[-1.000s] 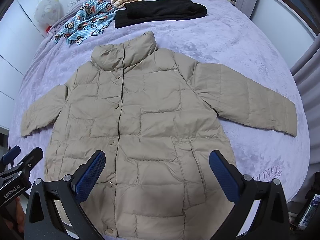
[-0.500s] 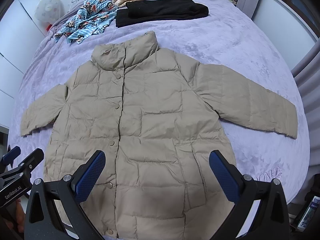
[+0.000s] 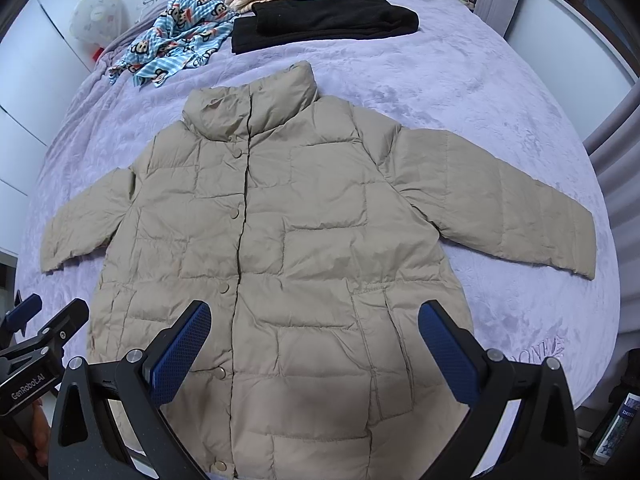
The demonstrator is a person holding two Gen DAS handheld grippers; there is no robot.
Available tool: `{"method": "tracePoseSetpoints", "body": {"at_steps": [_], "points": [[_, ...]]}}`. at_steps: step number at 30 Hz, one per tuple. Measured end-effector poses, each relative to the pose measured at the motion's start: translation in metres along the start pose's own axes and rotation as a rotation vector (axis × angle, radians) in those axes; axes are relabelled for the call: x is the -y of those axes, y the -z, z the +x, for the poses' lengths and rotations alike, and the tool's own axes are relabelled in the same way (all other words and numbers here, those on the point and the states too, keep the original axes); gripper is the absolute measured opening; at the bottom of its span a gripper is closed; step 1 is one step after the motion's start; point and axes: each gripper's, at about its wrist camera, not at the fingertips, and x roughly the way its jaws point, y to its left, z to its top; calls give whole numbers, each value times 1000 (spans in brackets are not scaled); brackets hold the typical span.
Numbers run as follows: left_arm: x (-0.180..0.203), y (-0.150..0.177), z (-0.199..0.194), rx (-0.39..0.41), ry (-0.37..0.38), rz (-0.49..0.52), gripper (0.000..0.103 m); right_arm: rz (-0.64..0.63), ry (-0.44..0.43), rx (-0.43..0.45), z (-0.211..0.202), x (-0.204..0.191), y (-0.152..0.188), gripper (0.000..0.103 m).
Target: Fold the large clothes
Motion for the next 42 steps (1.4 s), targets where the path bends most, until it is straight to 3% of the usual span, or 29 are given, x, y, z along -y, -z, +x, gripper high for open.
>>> {"method": "tracePoseSetpoints", "body": {"at_steps": [42], "points": [[-6,-1,6,-11,-3,-4,103,-2,2,-5,4,-3,-1,103]]}}
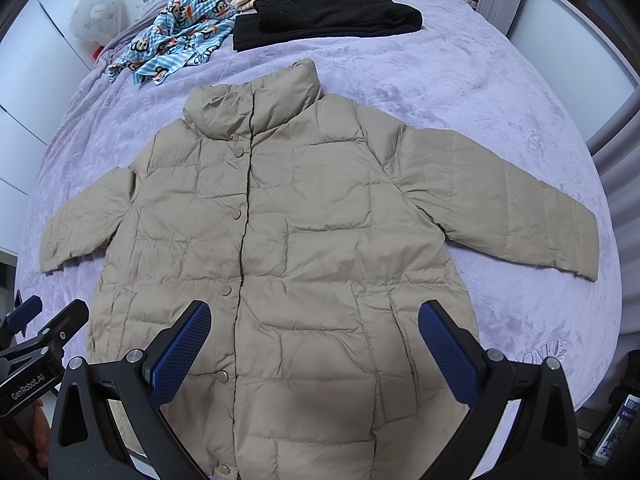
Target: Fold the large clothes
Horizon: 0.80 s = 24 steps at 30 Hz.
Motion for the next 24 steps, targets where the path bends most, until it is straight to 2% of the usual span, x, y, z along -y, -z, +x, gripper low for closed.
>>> {"method": "tracePoseSetpoints", "body": {"at_steps": [16,24], "points": [[0,-1,4,-12,1,-8,103,1,-1,-6,2,-1,0,103],[-8,-3,10,-35,35,-23,103,4,16,-20,7,-8,1,103]]}}
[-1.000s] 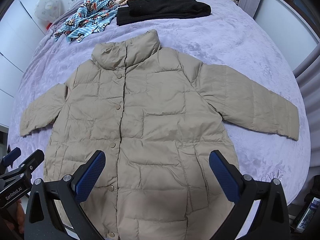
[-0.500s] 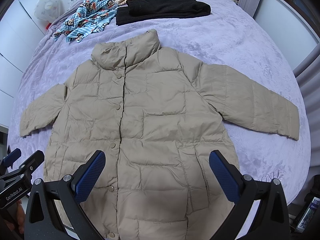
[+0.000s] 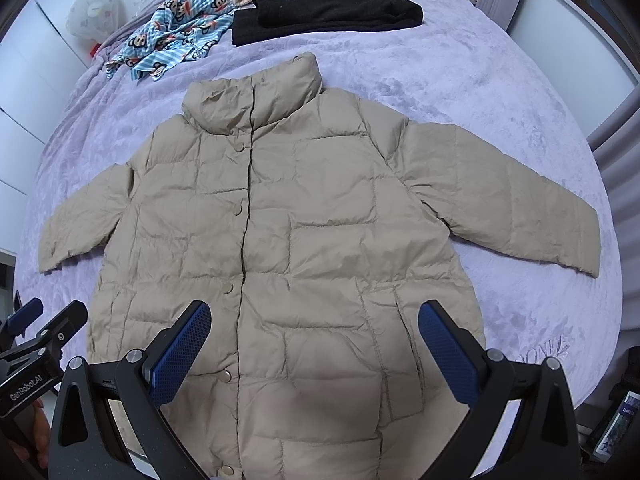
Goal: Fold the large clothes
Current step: 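Grasp the jacket sleeve with the left tool and fold it across the body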
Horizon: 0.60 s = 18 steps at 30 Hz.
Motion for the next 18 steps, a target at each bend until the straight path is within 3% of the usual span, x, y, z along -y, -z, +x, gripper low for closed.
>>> {"method": "tracePoseSetpoints", "body": {"at_steps": [9,13,18], "points": [[-56,-10,33,-19,71,-93,103,-29,25,5,13,-27,5,103],[-106,-16,58,-4,90,-176,103,-18,-20,-21,30,-53,5,103],[-188,-25,97,43,130,-352,103,-111,27,-86,63,-99,8,103]]}}
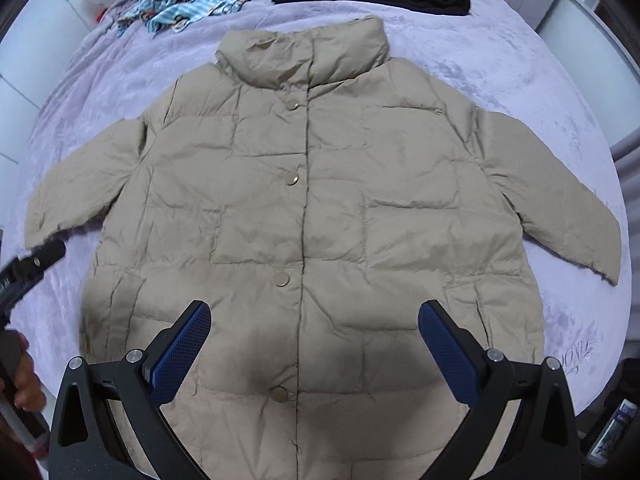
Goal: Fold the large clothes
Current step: 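Grasp the jacket sleeve with the left tool and fold it across the body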
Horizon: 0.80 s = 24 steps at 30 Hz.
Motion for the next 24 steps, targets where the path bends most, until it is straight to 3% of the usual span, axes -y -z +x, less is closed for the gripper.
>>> {"method": "tracePoseSetpoints", "body": {"at_steps": [6,8,13,17,19,21,22,24], "points": [[-90,-37,48,39,102,-231,103,-62,-81,-9,28,-45,-7,103],[-113,-48,64,41,96,-290,103,-75,-101,5,37,-58,-9,103],[-153,-87,90,96,76,-344,103,-84,-144,42,59,-84,-26,103],[-163,-123,102,150,26,-343,101,-78,-190,57,75,-103,-47,103],[-163,-132,104,164,-27,-323,75,-82,-206,79,78,-113,-58,103],[-161,-140,106,163,-2,-298,16,-88,-226,104,78,-124,-69,103],[-162,-142,103,162,21,-296,12,-91,-238,116,78,-129,-73,103],[-157,-142,87,200,-16,-259,9,-90,-263,134,79,-141,-84,103]]}}
